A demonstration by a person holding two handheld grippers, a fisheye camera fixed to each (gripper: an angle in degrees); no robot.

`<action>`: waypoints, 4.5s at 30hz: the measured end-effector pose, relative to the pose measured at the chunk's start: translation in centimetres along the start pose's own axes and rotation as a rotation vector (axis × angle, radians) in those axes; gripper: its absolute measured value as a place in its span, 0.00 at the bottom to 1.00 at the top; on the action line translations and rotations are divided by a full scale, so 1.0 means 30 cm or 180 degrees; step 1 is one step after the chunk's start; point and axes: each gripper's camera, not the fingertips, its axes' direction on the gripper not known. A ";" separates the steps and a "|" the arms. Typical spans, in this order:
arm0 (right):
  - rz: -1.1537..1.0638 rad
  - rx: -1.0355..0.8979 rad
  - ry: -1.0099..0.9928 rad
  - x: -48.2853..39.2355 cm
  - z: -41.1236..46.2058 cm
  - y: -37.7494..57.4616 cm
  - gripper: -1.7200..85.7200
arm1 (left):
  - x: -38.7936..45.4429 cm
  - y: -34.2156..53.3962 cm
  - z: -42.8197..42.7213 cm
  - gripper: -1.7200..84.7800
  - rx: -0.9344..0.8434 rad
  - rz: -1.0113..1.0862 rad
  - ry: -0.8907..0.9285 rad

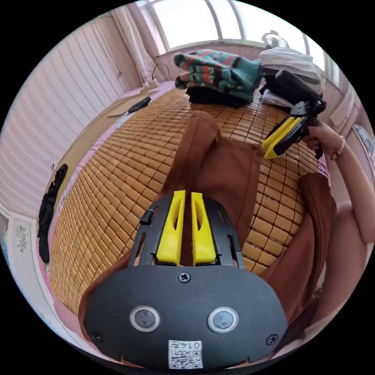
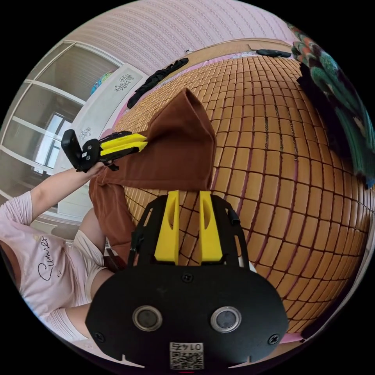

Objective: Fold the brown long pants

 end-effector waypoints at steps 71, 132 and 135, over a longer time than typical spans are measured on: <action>0.0723 0.0911 0.0328 -0.499 -0.107 0.810 0.03 | 0.382 0.763 -1.039 0.06 0.0190 -0.0710 0.0109; 0.2605 0.1143 -0.0891 -0.217 0.121 1.045 0.13 | -0.591 2.310 -1.819 0.09 0.0115 -0.5301 0.0104; 0.2419 0.1038 -0.0906 -0.222 0.098 0.967 0.06 | -0.596 2.333 -1.850 0.03 0.0432 -0.5307 0.0469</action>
